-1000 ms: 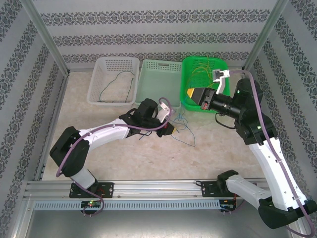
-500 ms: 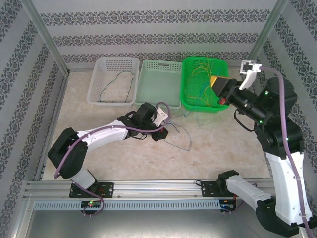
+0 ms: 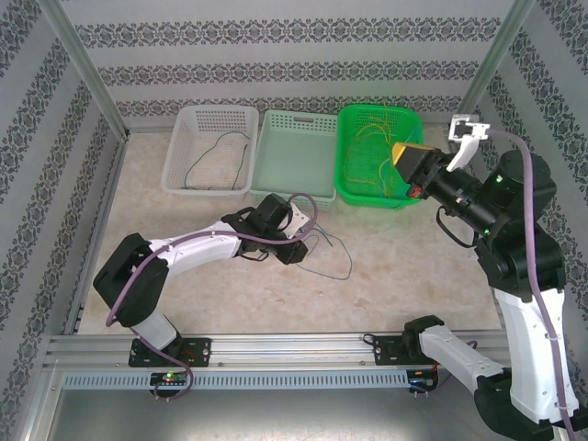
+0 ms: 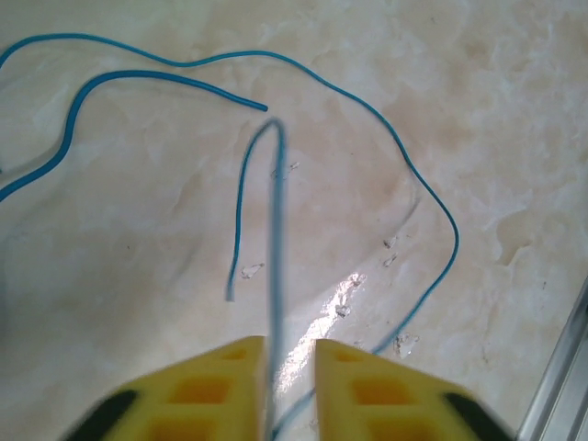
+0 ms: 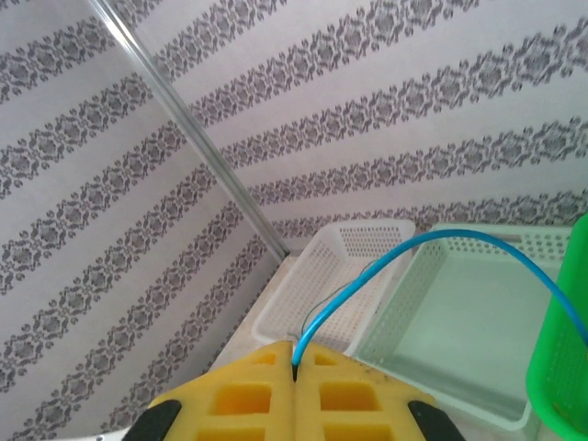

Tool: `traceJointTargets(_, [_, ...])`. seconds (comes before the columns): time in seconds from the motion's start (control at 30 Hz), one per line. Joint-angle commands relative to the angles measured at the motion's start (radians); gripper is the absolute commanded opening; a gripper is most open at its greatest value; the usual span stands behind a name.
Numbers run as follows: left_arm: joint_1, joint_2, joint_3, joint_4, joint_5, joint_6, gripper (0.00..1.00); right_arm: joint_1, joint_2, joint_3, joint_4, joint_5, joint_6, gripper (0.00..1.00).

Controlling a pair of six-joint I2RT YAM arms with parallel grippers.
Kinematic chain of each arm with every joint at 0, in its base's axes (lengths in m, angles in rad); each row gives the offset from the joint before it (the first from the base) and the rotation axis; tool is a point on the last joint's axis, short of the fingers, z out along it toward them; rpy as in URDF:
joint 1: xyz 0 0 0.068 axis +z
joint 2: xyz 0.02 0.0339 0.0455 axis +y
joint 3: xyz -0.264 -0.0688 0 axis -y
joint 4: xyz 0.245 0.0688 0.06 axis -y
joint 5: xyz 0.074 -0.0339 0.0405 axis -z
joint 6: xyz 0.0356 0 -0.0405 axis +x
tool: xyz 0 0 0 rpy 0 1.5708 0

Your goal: Untangle the cables

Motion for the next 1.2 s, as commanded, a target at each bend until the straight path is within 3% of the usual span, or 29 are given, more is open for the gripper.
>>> traceJointTargets(0.0, [-0.002,-0.014,0.039,-0.036,-0.038,0.010,0.56,-0.009,0.001,-0.054,0.040,-0.048,0.028,0.00])
traceJointTargets(0.07, [-0.003,-0.028,0.037,-0.044,-0.058,0.017,0.67,-0.009,-0.001,-0.077,0.050,-0.046,0.035,0.00])
traceJointTargets(0.1, [-0.001,-0.036,0.034,-0.050,-0.066,0.025,0.91,-0.009,0.001,-0.088,0.059,-0.052,0.041,0.00])
traceJointTargets(0.13, [-0.001,-0.043,0.032,-0.055,-0.076,0.027,1.00,-0.009,0.003,-0.093,0.065,-0.060,0.045,0.00])
traceJointTargets(0.33, [-0.001,-0.134,-0.009,-0.030,-0.127,0.016,1.00,-0.006,0.030,-0.113,0.098,-0.085,0.067,0.00])
traceJointTargets(0.57, [-0.001,-0.300,-0.080,0.236,-0.164,-0.072,1.00,0.013,0.047,-0.168,0.173,-0.102,0.107,0.00])
traceJointTargets(0.7, [0.000,-0.289,-0.099,0.449,-0.041,-0.237,1.00,0.040,0.052,-0.209,0.237,-0.089,0.131,0.00])
traceJointTargets(0.87, [0.002,-0.236,-0.072,0.531,0.016,-0.335,1.00,0.065,0.070,-0.241,0.304,-0.084,0.173,0.00])
traceJointTargets(1.0, [0.002,-0.275,-0.087,0.597,0.008,-0.290,1.00,0.075,0.081,-0.241,0.306,-0.084,0.180,0.00])
traceJointTargets(1.17, [0.005,-0.313,-0.019,0.525,-0.001,-0.172,1.00,0.084,0.091,-0.247,0.304,-0.090,0.189,0.00])
